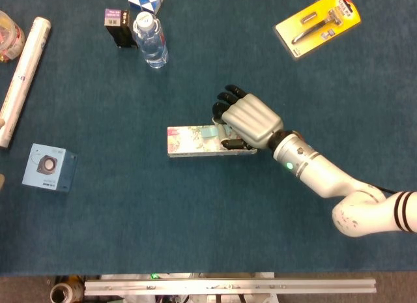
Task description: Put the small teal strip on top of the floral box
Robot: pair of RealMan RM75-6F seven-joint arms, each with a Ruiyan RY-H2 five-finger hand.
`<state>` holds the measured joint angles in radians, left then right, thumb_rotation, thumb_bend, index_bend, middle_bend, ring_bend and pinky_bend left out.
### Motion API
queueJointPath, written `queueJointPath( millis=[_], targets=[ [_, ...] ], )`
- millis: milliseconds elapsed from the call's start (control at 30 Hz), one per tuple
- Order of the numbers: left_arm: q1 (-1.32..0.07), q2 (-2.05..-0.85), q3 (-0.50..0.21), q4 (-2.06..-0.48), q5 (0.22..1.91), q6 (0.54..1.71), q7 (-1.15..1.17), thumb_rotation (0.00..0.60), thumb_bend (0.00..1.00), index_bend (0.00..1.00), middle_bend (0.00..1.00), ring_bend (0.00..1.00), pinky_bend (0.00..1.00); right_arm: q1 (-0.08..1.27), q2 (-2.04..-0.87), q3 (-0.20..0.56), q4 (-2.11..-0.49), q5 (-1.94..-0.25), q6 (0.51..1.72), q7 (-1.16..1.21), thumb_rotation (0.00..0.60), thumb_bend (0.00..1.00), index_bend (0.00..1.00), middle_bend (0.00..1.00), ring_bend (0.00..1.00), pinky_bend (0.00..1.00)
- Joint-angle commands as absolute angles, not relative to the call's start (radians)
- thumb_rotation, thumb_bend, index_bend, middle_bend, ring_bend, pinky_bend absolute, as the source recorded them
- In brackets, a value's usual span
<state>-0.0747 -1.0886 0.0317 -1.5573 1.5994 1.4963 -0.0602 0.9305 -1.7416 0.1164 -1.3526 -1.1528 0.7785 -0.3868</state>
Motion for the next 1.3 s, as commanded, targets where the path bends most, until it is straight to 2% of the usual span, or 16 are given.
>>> queueJointPath(
  millis=[33,500,1300],
  targets=[
    [-0.074,-1.088,0.032,-1.557,1.598,1.497,-0.061,0.600,0.25,0.13,0.19,0.18,0.07,0.931,-1.744,0.114,-1.348,-1.148,0.777,-0.395,0.048,0.72,0.52,0.30,0.14,0.09],
    [-0.075,-1.089,0.030,-1.559,1.600,1.498,-0.057,0.600,0.25,0.13,0.19,0.18,0.07,0.933,-1.757,0.141,-1.323,-1.127,0.785,-0.390,0.048,0.72,0.52,0.30,0.14,0.09],
    [-0.079,-1.090,0.031,-1.567,1.601,1.490,-0.045,0.600,0.25,0.13,0.19,0.18,0.07,0.925,-1.741,0.126,-1.332,-1.131,0.777,-0.385,0.047,0.72,0.52,0.30,0.14,0.09]
  ],
)
